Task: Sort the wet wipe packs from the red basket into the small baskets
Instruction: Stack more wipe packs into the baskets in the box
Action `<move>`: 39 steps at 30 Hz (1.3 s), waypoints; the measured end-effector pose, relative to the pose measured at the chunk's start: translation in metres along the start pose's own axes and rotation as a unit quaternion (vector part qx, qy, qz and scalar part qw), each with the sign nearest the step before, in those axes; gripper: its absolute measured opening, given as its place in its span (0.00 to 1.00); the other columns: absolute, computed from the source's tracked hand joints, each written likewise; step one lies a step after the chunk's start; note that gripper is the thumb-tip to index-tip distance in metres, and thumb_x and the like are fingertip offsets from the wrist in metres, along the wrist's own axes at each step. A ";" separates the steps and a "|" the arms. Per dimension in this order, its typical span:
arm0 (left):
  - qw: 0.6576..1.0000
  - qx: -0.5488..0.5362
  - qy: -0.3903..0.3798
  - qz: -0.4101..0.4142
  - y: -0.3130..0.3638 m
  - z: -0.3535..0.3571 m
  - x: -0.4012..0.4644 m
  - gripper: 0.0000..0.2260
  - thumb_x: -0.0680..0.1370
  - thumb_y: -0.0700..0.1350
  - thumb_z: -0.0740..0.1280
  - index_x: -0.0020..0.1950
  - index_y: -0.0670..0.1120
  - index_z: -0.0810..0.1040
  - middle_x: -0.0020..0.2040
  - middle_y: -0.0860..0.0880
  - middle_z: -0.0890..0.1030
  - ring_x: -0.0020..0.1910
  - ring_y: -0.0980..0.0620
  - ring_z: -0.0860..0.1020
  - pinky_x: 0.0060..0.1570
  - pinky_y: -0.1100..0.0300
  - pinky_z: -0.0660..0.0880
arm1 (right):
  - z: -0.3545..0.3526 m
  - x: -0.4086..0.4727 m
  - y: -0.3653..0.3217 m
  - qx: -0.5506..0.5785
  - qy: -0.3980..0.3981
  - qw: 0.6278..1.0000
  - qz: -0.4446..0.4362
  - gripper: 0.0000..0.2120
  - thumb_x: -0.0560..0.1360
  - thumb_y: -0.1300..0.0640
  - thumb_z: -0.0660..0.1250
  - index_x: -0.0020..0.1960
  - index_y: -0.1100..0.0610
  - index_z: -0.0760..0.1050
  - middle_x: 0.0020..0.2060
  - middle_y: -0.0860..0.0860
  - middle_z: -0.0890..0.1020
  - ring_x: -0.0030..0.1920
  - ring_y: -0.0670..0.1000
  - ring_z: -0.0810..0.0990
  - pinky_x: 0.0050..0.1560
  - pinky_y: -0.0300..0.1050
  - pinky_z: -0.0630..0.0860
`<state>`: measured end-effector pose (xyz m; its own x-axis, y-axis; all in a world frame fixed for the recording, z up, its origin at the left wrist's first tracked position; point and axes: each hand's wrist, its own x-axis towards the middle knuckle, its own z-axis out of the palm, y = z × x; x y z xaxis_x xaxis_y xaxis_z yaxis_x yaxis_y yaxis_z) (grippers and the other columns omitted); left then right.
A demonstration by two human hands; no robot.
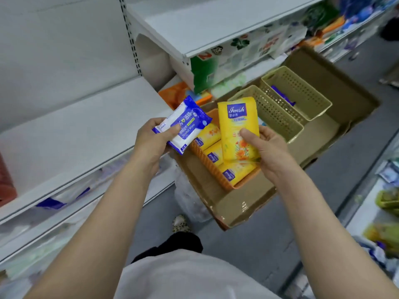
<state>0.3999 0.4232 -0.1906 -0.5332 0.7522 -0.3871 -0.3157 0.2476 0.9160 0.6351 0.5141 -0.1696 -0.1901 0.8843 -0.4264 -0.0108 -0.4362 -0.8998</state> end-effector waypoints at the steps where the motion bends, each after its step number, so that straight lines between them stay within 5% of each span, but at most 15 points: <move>1: 1.000 -0.005 0.003 -0.007 -0.001 0.009 0.011 0.13 0.74 0.41 0.74 0.56 0.44 0.77 0.52 0.44 0.85 0.45 0.49 0.84 0.48 0.51 0.81 | -0.005 0.012 -0.006 -0.025 0.006 1.000 0.012 0.28 0.67 0.57 0.80 0.64 0.60 0.74 0.50 0.53 0.86 0.44 0.52 0.87 0.36 0.44 0.81; 5: 0.999 -0.002 0.015 -0.028 -0.005 0.034 0.049 0.10 0.73 0.44 0.75 0.53 0.48 0.79 0.50 0.45 0.85 0.46 0.49 0.85 0.47 0.53 0.80 | -0.019 0.059 -0.022 -0.105 0.014 0.993 0.051 0.22 0.66 0.53 0.80 0.56 0.51 0.76 0.50 0.52 0.86 0.43 0.51 0.87 0.36 0.45 0.81; 12: 0.995 0.047 0.076 -0.048 -0.014 0.048 0.088 0.09 0.72 0.51 0.75 0.47 0.52 0.78 0.45 0.51 0.85 0.43 0.53 0.85 0.45 0.54 0.81 | -0.013 0.118 -0.005 -0.145 -0.024 0.983 0.111 0.21 0.66 0.53 0.80 0.56 0.55 0.77 0.43 0.53 0.87 0.37 0.52 0.87 0.32 0.43 0.80; 15: 0.987 0.043 0.143 -0.063 -0.018 0.053 0.097 0.11 0.72 0.54 0.75 0.47 0.53 0.76 0.43 0.53 0.83 0.38 0.59 0.84 0.36 0.63 0.79 | -0.018 0.151 0.003 -0.199 -0.061 0.970 0.128 0.21 0.65 0.52 0.81 0.54 0.52 0.78 0.47 0.53 0.86 0.42 0.53 0.87 0.43 0.51 0.83; 18: 0.973 0.021 0.214 -0.087 -0.022 0.060 0.098 0.18 0.72 0.54 0.74 0.57 0.49 0.76 0.48 0.51 0.83 0.44 0.53 0.84 0.40 0.60 0.80 | -0.021 0.190 0.010 -0.291 -0.103 0.944 0.121 0.18 0.65 0.51 0.81 0.50 0.49 0.78 0.46 0.51 0.86 0.44 0.52 0.86 0.49 0.55 0.83; 23: 0.939 -0.042 0.329 -0.085 -0.039 0.075 0.078 0.13 0.74 0.51 0.73 0.56 0.48 0.79 0.50 0.49 0.84 0.46 0.53 0.84 0.39 0.61 0.78 | 0.006 0.243 0.019 -0.428 -0.266 0.862 0.053 0.19 0.65 0.51 0.81 0.52 0.52 0.79 0.52 0.51 0.84 0.47 0.49 0.83 0.50 0.47 0.81; 28: 0.893 -0.096 0.430 -0.092 -0.064 0.091 0.050 0.04 0.75 0.49 0.73 0.46 0.52 0.79 0.39 0.55 0.85 0.38 0.59 0.84 0.35 0.65 0.78 | 0.048 0.279 0.024 -0.577 -0.413 0.702 -0.060 0.21 0.65 0.46 0.80 0.54 0.51 0.80 0.51 0.48 0.80 0.49 0.48 0.78 0.46 0.41 0.71; 32: 0.876 -0.115 0.460 -0.086 -0.078 0.097 0.028 0.06 0.75 0.49 0.73 0.49 0.52 0.79 0.40 0.55 0.85 0.40 0.58 0.84 0.33 0.68 0.77 | 0.076 0.292 0.034 -0.660 -0.457 0.582 -0.130 0.24 0.66 0.43 0.78 0.59 0.50 0.80 0.60 0.50 0.79 0.58 0.51 0.78 0.50 0.41 0.68; 36: 0.869 -0.107 0.475 -0.089 -0.087 0.097 0.014 0.06 0.75 0.50 0.73 0.49 0.53 0.79 0.41 0.56 0.85 0.41 0.58 0.84 0.34 0.67 0.77 | 0.080 0.290 0.052 -0.686 -0.440 0.551 -0.178 0.23 0.71 0.46 0.75 0.64 0.51 0.79 0.63 0.50 0.80 0.62 0.53 0.78 0.57 0.44 0.71; 39: 0.876 -0.105 0.460 -0.099 -0.095 0.097 0.014 0.07 0.75 0.50 0.73 0.50 0.52 0.78 0.44 0.53 0.85 0.41 0.57 0.84 0.36 0.66 0.77 | 0.065 0.278 0.061 -0.682 -0.370 0.571 -0.266 0.22 0.73 0.47 0.73 0.65 0.50 0.78 0.61 0.51 0.81 0.62 0.56 0.77 0.61 0.50 0.74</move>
<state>0.4984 0.4691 -0.2725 -0.8283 -0.1270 -0.5457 -0.5592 0.1279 0.8191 0.5177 0.7225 -0.3374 -0.8850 0.2982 -0.3575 0.4192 0.8445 -0.3333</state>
